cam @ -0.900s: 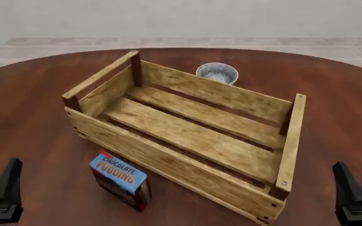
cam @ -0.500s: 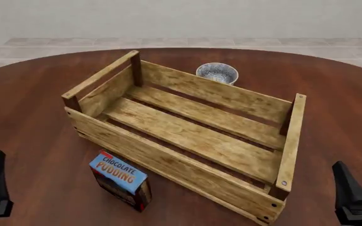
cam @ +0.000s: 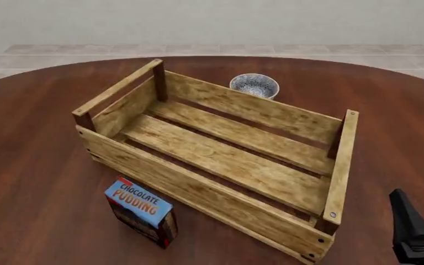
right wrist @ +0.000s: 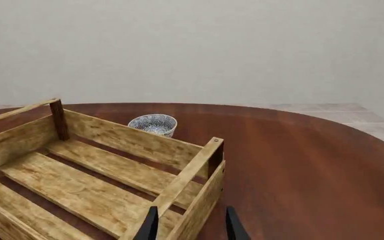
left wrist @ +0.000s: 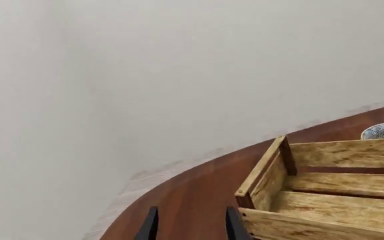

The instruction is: Pick up the salad dressing and put it in the tray.

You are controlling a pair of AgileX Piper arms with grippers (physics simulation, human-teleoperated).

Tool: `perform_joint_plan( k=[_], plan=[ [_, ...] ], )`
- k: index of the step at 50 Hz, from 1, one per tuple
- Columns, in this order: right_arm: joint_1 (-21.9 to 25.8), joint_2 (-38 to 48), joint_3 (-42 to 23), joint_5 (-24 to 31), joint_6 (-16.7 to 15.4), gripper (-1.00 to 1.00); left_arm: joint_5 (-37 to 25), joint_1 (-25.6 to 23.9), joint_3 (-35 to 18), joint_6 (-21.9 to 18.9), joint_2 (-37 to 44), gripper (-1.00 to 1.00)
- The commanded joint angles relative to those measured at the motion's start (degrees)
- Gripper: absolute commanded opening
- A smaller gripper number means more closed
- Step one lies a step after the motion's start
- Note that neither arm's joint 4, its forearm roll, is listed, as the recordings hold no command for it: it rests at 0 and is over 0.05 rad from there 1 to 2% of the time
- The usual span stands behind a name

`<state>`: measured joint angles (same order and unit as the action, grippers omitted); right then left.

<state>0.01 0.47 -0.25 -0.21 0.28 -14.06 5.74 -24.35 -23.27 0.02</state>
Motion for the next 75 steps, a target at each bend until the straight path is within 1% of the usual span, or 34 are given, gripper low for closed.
perform_joint_plan(
  k=[1,2,4,5,6,7,8,10,13,15,16,18,19,21,23,25,27,28,29,34,36,38,41,44,50,52,57,59,63,66,70,71,73,75],
  plan=[
    [0.0,0.0,-0.2,0.2,0.0,1.00,-20.7,1.4,-15.0,-3.0,0.0,1.00],
    [0.0,0.0,-0.2,0.2,0.0,1.00,-24.1,0.6,-16.7,-3.3,0.0,1.00],
    [0.0,0.2,0.0,-0.1,0.0,1.00,-29.3,1.3,-20.6,-1.6,2.2,1.00],
    [0.0,0.2,-0.1,-0.1,0.0,1.00,-30.4,1.5,-22.7,-2.0,1.9,1.00],
    [0.0,0.1,-0.1,0.0,0.0,1.00,-31.4,2.2,-23.8,-3.8,2.0,1.00],
    [0.0,0.1,-0.1,0.0,0.0,1.00,-31.5,2.2,-23.8,-3.8,2.0,1.00],
    [0.0,0.2,0.0,-0.2,0.0,1.00,-33.7,2.3,-26.4,-6.7,1.2,1.00],
    [0.0,0.2,0.0,-0.2,0.0,1.00,-35.3,2.0,-27.0,-7.2,1.8,1.00],
    [0.0,0.3,0.0,-0.3,0.0,1.00,-39.3,4.4,-27.9,-7.1,5.7,1.00],
    [0.0,0.3,0.0,-0.3,0.0,1.00,-39.2,5.6,-29.1,-11.0,4.7,1.00],
    [0.0,0.3,0.0,-0.4,0.0,1.00,-42.0,5.7,-30.7,-8.6,7.3,1.00],
    [0.0,0.4,0.0,-0.4,0.0,1.00,-42.4,6.2,-31.8,-9.0,7.8,1.00],
    [0.0,0.4,0.0,-0.4,0.0,1.00,-43.1,6.8,-33.5,-7.4,9.3,1.00],
    [0.0,0.5,0.1,-0.5,0.0,1.00,-43.2,8.5,-33.7,-9.2,9.9,1.00],
    [0.0,0.5,0.1,-0.6,0.0,1.00,-46.2,8.5,-34.5,-6.7,12.2,1.00],
    [0.0,0.6,0.1,-0.7,0.0,1.00,-47.6,9.4,-36.7,-6.2,12.9,1.00],
    [0.0,0.6,0.1,-0.7,0.0,1.00,-49.6,8.1,-37.8,-8.2,11.9,1.00],
    [0.0,0.6,0.1,-0.7,0.0,1.00,-50.4,10.1,-35.3,-11.6,11.6,1.00],
    [0.0,0.6,0.1,-0.7,0.0,1.00,-50.2,11.2,-37.1,-9.2,12.9,1.00],
    [0.0,0.8,0.1,-0.9,0.0,1.00,-50.8,14.6,-38.4,-9.1,14.6,1.00],
    [0.0,0.8,0.1,-0.9,0.0,1.00,-50.2,16.3,-37.7,-9.9,14.9,1.00],
    [0.0,0.8,0.1,-0.9,0.0,1.00,-49.7,17.9,-38.0,-8.0,16.5,1.00],
    [0.0,0.8,0.1,-0.9,0.0,1.00,-49.1,18.7,-37.1,-8.8,16.2,1.00],
    [0.0,0.7,0.1,-0.8,0.0,1.00,-50.4,19.9,-35.3,-7.4,17.1,1.00],
    [0.0,0.6,0.0,-0.6,0.0,1.00,-49.2,22.8,-33.7,-7.7,17.0,1.00],
    [0.0,0.5,0.0,-0.6,0.0,1.00,-49.5,22.4,-33.3,-7.8,16.7,1.00],
    [0.0,0.4,0.0,-0.4,0.0,1.00,-48.9,23.4,-29.1,-6.0,16.6,1.00],
    [0.0,0.4,0.0,-0.4,0.0,1.00,-48.4,23.7,-27.3,-6.7,15.6,1.00],
    [0.0,0.4,0.0,-0.4,0.0,1.00,-49.4,23.7,-26.0,-4.5,15.6,1.00],
    [0.0,0.4,0.0,-0.4,0.0,1.00,-49.6,23.7,-24.5,-4.3,14.7,1.00],
    [0.0,0.4,0.0,-0.4,0.0,1.00,-48.3,24.5,-21.9,-4.8,13.5,1.00],
    [0.0,0.4,0.0,-0.4,0.0,1.00,-47.4,24.9,-20.7,-3.9,14.0,1.00],
    [0.0,0.4,0.0,-0.4,0.0,1.00,-45.8,25.7,-19.1,-4.8,13.5,1.00],
    [0.0,0.4,0.0,-0.4,0.0,1.00,-45.0,26.1,-17.6,-4.0,13.9,1.00]
  ],
)
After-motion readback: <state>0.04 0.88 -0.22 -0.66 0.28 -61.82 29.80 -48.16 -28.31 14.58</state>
